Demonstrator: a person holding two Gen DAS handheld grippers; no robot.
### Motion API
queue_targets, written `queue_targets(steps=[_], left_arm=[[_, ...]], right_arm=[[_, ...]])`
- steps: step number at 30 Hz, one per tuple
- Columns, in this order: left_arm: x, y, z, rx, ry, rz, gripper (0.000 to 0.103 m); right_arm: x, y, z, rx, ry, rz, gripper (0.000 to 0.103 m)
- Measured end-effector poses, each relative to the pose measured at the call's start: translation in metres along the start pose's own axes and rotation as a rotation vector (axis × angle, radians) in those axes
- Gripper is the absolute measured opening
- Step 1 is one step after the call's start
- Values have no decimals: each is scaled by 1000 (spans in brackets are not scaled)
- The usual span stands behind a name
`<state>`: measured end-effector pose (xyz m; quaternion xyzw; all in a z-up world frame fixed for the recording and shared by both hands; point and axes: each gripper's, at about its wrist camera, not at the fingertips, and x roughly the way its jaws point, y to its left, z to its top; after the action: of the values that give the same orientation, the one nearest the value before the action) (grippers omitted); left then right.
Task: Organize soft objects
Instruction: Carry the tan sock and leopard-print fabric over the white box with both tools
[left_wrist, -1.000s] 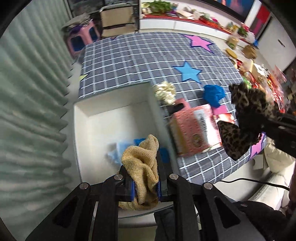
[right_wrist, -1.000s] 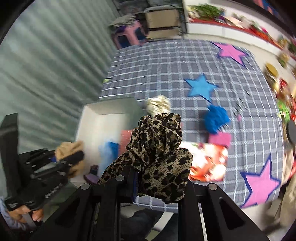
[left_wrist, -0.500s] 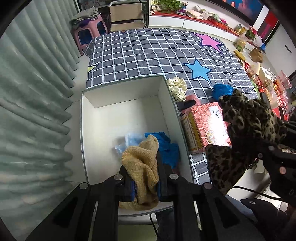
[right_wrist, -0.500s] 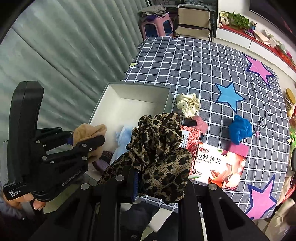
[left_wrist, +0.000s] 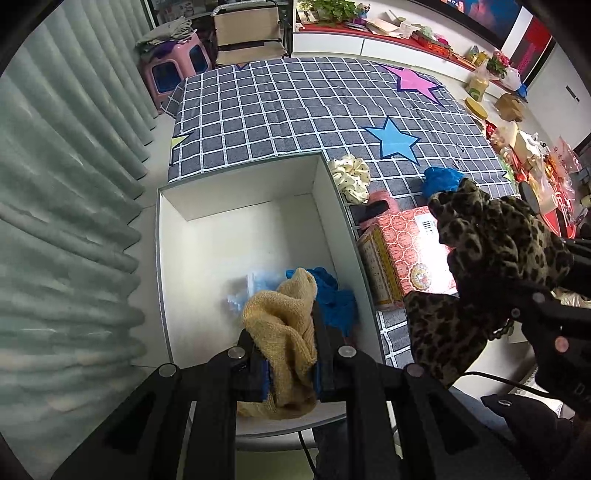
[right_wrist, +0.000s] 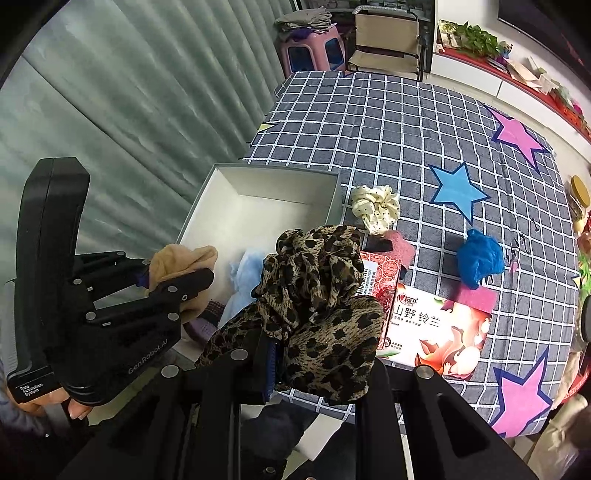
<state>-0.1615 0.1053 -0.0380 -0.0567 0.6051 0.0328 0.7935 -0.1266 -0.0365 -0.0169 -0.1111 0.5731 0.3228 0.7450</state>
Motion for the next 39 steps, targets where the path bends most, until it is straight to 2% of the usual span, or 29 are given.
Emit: queue_targets(steps=[22,39], left_arm=[[1,0,0,-4,1,0,18],[3,27,3,-102,-8,6,18]], right_arm=[[2,-1,-1,8,2,0,19],[9,1,6,-6,27,11,19]])
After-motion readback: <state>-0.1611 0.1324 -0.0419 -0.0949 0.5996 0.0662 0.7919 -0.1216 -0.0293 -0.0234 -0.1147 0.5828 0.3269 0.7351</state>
